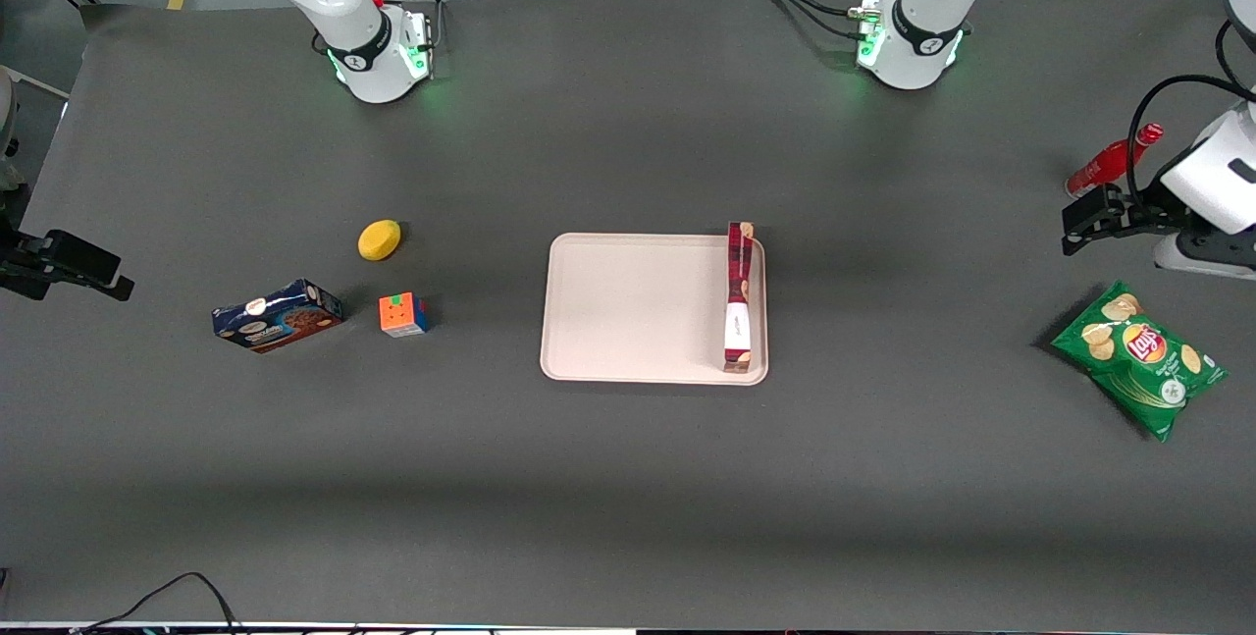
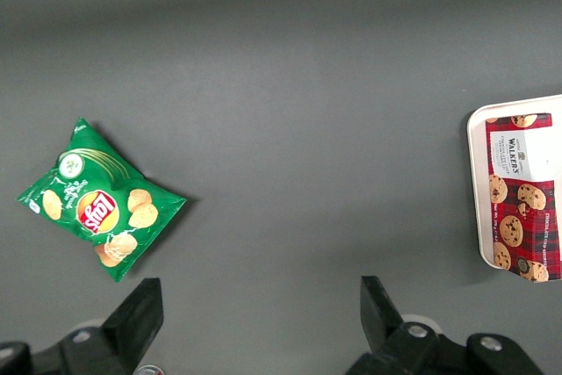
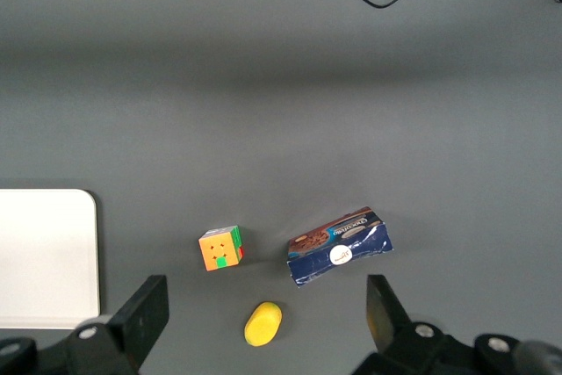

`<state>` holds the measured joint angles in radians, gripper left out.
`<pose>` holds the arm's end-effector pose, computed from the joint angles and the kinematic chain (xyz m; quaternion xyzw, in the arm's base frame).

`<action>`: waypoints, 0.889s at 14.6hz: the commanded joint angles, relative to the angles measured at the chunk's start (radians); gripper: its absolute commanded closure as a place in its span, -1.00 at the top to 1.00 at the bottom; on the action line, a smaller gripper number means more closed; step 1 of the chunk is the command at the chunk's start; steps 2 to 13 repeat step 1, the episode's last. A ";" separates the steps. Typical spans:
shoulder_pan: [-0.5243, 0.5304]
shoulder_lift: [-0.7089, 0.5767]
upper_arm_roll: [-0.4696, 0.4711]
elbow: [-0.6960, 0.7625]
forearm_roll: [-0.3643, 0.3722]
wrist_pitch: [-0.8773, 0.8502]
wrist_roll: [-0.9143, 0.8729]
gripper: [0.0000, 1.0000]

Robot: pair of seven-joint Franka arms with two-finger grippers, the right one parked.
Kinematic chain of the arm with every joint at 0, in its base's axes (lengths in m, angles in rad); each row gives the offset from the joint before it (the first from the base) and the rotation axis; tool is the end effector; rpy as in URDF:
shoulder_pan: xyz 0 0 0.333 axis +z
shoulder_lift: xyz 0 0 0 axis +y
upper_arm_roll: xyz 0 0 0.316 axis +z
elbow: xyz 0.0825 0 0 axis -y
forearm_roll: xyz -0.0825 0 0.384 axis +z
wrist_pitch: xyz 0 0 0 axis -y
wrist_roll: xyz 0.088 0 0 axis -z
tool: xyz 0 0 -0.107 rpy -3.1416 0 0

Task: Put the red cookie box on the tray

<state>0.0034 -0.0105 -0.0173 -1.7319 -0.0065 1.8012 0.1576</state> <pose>0.5674 -0.0085 0.5742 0.9956 -0.0850 0.0400 0.0002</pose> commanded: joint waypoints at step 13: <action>0.007 -0.009 -0.001 -0.014 -0.015 0.003 0.014 1.00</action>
